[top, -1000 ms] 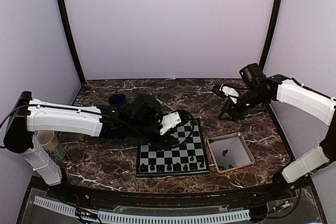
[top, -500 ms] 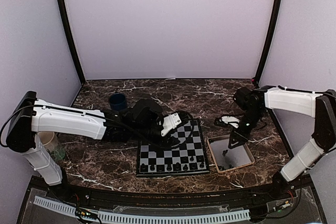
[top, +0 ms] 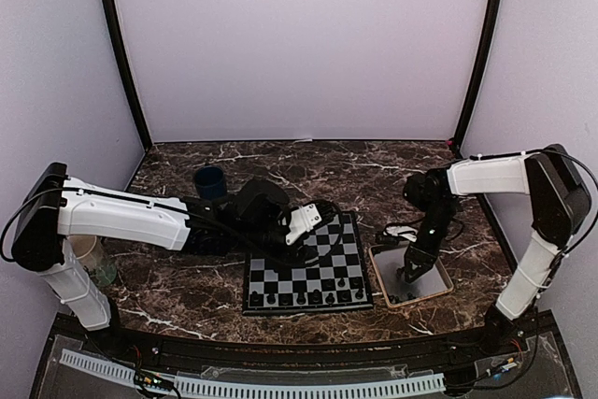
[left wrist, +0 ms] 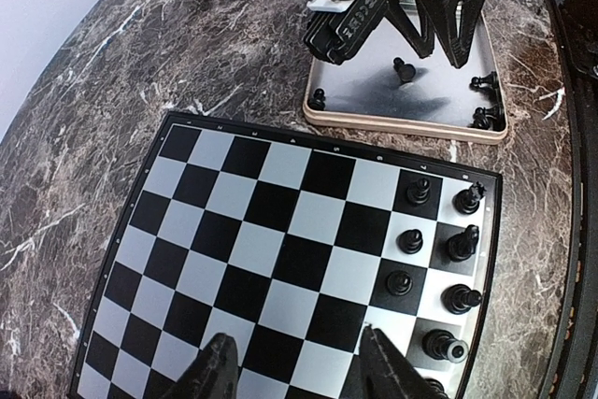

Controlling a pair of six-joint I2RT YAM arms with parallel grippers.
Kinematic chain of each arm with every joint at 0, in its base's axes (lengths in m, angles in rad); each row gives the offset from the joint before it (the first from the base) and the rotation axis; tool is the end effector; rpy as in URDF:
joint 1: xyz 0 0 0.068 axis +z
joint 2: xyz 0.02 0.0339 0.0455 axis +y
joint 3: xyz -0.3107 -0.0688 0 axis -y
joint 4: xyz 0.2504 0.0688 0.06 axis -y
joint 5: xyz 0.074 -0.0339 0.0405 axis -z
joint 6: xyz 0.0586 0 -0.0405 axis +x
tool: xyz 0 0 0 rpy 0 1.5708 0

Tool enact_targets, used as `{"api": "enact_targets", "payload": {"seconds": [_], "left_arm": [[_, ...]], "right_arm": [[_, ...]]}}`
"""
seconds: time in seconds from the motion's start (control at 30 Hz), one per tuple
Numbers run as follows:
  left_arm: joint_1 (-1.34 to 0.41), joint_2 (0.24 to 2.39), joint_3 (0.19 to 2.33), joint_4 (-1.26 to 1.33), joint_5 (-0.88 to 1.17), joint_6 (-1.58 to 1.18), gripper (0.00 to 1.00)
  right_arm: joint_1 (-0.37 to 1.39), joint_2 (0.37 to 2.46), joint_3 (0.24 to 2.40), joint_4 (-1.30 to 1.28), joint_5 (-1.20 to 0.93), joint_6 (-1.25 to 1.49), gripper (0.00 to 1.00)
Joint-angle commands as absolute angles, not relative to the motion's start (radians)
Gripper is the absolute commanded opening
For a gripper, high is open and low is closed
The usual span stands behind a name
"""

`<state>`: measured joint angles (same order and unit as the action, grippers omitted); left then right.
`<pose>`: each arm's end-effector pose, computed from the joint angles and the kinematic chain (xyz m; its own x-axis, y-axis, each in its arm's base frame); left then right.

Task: Set up the chess pieces on the board
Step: Adjust the chess pile in the storage box.

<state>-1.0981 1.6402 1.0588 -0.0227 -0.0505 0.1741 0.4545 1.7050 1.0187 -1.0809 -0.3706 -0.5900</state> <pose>0.1815 -0.3484 0.2608 -0.1040 0.5833 -0.8056 0.9019 0.3967 0.1708 0.2317 0.1368 0.1830 -0.5399 -0.8410 -0.0355 -0.7775 0.4821 0.4037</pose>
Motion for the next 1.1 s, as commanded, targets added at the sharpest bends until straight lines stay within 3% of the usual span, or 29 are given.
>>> {"api": "enact_targets", "payload": {"seconds": [0.0,0.63,0.9,1.07], "left_arm": [[-1.103,1.64,1.047,-0.01,-0.063,0.187,0.47],[-1.103,1.663,1.06,-0.027,-0.063,0.199,0.47],[-1.104,1.664,1.064,-0.034,-0.065,0.21,0.47],[-1.104,1.666,1.068,-0.039,-0.065,0.212,0.47]], "right_arm": [[0.473,1.74,1.068,-1.048,-0.384,-0.576,0.36],[0.521,1.854,1.195,-0.894,-0.294,-0.492,0.37],[0.516,1.742,1.219,-0.985,-0.305,-0.58,0.36],[0.508,1.609,1.18,-0.865,-0.174,-0.614,0.34]]}}
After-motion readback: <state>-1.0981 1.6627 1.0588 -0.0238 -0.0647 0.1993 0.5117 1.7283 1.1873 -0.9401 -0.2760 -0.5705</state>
